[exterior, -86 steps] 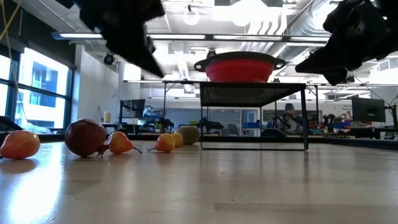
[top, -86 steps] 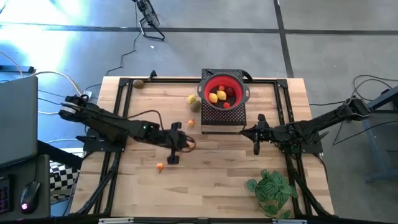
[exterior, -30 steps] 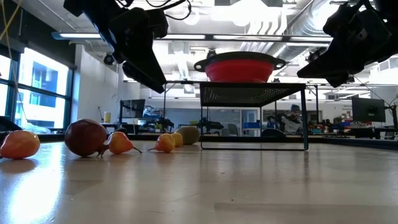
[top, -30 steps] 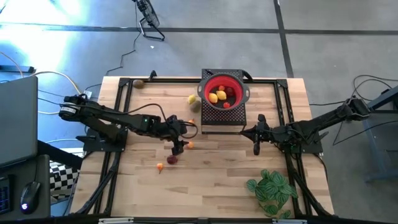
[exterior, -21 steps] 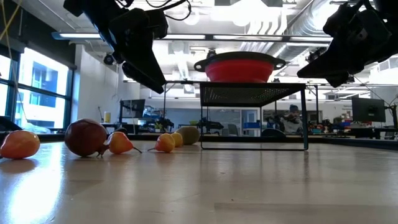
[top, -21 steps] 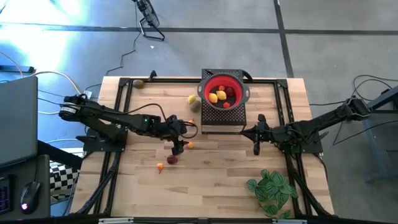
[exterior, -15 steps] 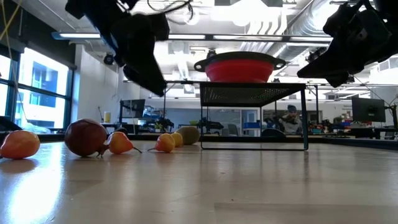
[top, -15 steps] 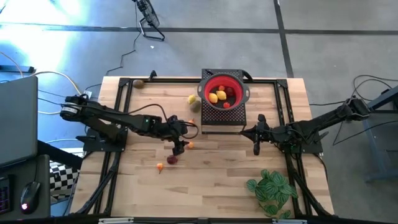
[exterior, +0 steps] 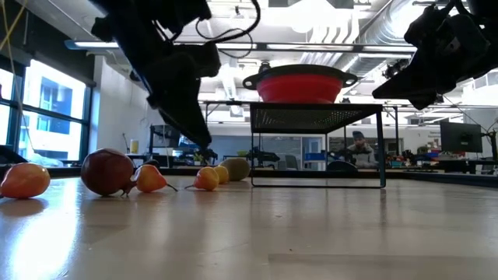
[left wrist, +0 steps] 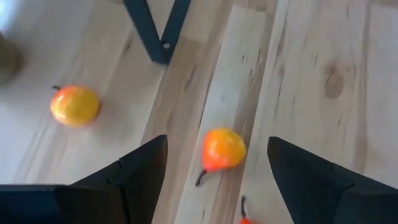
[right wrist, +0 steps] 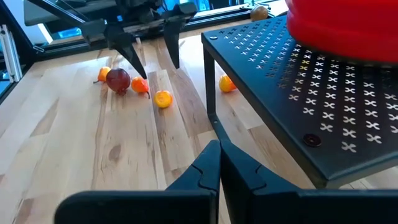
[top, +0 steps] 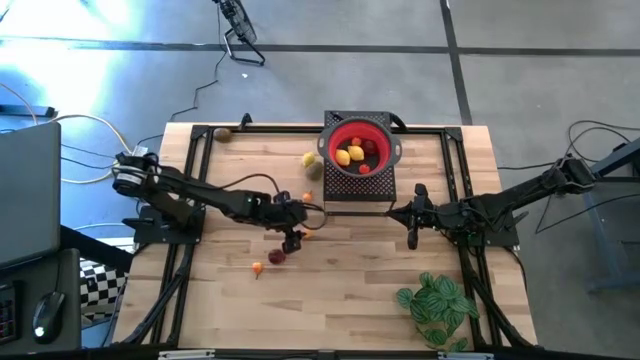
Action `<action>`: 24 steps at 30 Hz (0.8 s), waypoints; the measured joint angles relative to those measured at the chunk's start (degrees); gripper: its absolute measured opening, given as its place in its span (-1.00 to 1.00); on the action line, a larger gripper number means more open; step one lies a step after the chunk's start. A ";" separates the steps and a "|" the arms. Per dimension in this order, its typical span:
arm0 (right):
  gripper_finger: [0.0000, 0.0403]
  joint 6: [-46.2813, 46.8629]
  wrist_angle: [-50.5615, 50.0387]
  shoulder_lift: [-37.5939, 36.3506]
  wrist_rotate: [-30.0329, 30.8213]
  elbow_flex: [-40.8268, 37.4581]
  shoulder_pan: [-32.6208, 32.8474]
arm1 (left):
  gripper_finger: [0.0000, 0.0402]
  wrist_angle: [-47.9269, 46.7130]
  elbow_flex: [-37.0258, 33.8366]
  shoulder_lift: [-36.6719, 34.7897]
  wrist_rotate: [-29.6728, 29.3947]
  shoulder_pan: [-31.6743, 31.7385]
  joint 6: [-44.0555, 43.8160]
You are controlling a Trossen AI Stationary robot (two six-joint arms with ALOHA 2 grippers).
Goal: Pick & Place Fruit
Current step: Put the orange pear into the red strainer bowl on the shelf
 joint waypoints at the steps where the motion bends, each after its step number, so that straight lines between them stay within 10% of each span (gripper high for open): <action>1: -0.99 0.00 0.00 0.00 0.00 0.02 0.02 | 0.35 -0.25 0.02 0.32 0.02 0.00 0.00; 24: -0.99 0.00 -0.56 -0.01 0.00 0.00 0.00 | 0.35 5.10 0.07 6.07 1.16 0.00 -0.07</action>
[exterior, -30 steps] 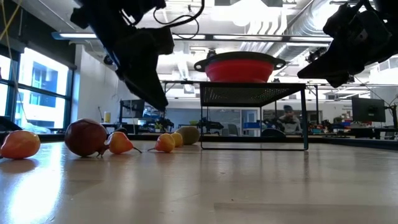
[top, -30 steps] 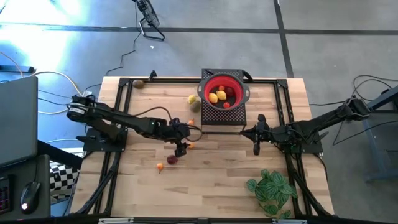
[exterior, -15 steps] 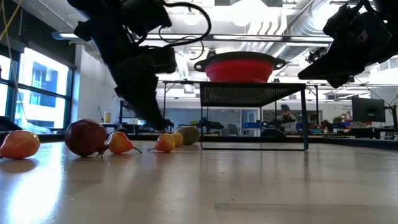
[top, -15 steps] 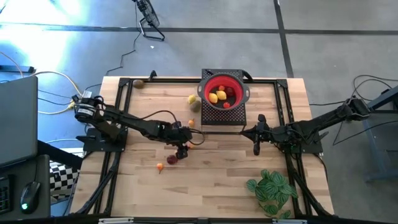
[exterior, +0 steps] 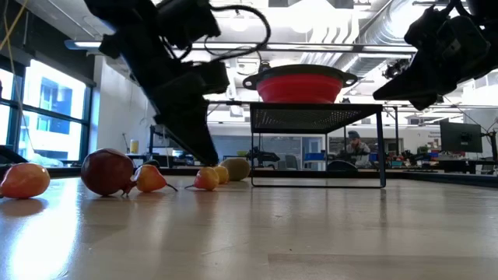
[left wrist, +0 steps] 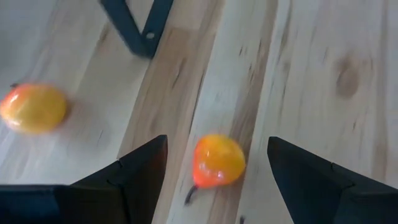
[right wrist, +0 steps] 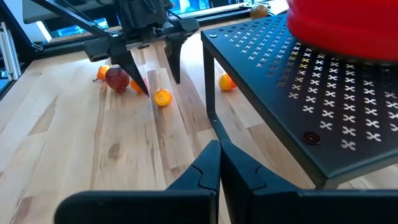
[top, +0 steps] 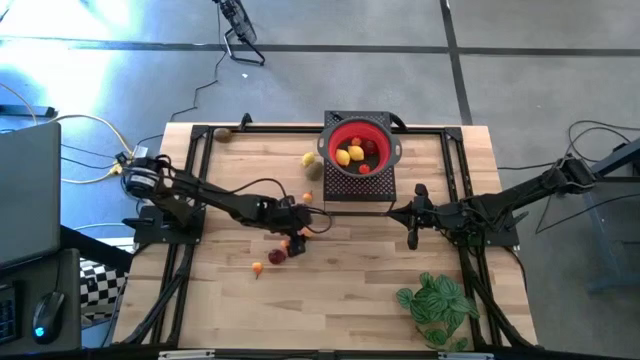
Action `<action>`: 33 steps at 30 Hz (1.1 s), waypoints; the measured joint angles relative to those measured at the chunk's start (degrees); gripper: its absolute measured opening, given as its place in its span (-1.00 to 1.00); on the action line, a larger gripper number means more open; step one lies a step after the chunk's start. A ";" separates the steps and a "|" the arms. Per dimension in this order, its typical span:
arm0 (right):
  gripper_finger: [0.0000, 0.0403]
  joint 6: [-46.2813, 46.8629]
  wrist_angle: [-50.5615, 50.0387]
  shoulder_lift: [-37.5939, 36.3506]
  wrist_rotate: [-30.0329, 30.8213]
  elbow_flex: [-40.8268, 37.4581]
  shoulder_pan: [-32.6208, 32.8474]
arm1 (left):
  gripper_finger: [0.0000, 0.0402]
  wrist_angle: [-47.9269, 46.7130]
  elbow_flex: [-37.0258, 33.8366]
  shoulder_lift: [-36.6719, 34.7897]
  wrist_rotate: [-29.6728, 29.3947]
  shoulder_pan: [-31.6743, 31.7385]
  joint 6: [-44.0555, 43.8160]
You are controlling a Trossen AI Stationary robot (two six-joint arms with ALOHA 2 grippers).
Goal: Pick & Place Fruit
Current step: Put the orange pear into the red strainer bowl on the shelf
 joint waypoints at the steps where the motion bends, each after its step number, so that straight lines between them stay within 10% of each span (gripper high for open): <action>1: -0.99 0.00 -0.19 0.01 0.00 0.00 0.02 | 0.35 -0.20 0.05 0.60 0.00 0.00 0.05; 33: -0.99 0.00 -0.55 0.00 0.00 0.00 0.02 | 0.35 -1.64 -0.09 1.80 -0.44 0.00 0.27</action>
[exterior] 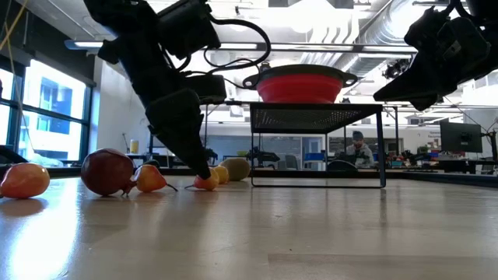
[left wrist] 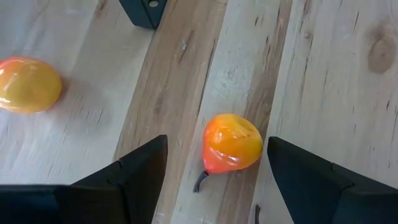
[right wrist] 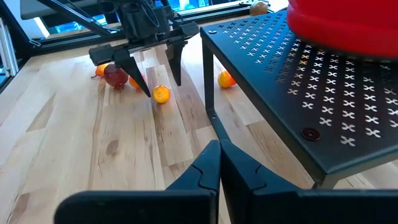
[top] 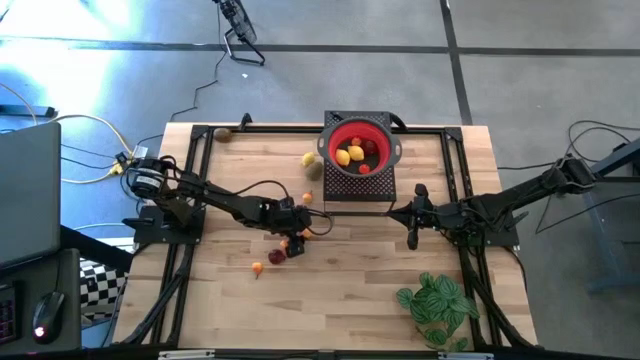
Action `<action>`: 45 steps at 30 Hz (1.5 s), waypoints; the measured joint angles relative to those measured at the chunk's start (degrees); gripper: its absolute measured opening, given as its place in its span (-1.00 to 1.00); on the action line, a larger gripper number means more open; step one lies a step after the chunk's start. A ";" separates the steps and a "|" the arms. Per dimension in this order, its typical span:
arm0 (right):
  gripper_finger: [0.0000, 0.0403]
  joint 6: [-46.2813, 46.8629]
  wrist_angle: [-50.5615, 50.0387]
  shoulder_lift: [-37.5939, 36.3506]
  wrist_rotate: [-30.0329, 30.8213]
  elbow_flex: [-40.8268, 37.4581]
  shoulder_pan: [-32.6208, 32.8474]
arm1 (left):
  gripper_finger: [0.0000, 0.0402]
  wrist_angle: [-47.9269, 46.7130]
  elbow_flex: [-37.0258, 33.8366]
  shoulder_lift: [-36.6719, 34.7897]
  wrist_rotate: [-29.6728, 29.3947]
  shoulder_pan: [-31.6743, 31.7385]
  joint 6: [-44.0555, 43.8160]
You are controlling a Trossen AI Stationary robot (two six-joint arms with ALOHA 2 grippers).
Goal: Pick & Place Fruit
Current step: Put the orange pear into the red strainer bowl on the shelf
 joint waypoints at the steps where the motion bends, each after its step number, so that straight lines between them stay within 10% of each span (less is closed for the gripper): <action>1: -0.99 0.00 0.01 0.01 0.00 0.00 -0.01 | 0.35 0.00 0.00 0.00 -0.02 0.00 0.00; 45: -0.99 0.00 -0.40 0.01 0.03 0.00 -0.02 | 0.33 2.46 0.07 3.08 0.31 0.00 0.02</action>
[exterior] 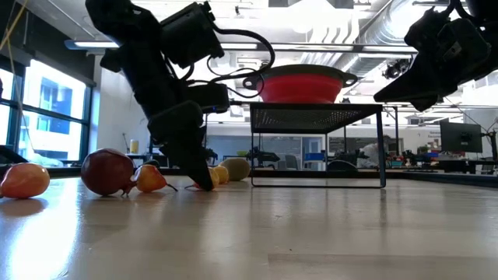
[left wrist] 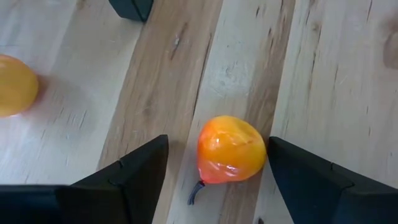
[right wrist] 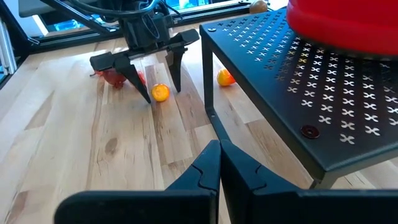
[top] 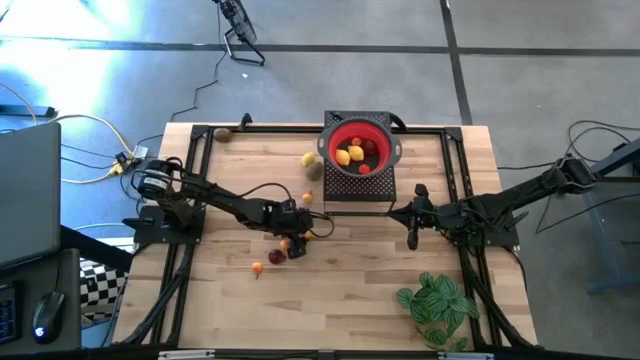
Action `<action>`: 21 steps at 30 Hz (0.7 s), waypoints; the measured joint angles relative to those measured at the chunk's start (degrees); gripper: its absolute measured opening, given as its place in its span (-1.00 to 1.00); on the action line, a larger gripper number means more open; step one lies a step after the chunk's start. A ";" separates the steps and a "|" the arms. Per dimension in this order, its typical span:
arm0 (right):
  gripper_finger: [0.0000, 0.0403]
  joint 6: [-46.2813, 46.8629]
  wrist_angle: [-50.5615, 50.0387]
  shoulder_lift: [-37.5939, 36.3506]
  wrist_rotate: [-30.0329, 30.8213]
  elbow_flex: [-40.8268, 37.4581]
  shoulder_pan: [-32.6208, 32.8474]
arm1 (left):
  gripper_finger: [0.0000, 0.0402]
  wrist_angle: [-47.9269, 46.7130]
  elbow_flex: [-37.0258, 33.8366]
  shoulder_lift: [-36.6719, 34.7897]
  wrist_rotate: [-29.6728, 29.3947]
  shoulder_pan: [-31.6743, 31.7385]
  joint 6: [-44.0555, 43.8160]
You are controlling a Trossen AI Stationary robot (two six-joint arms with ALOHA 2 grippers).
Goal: Pick & Place Fruit
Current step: Put the orange pear into the red strainer bowl on the shelf
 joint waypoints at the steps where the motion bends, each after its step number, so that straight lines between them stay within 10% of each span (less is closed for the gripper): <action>1: -0.99 0.00 0.00 0.00 0.00 0.00 0.02 | 0.31 -0.01 0.00 0.00 0.01 0.00 0.00; 21: -0.99 0.00 0.00 0.00 0.00 0.00 0.02 | -0.24 0.07 -0.02 0.04 -0.07 0.00 -0.63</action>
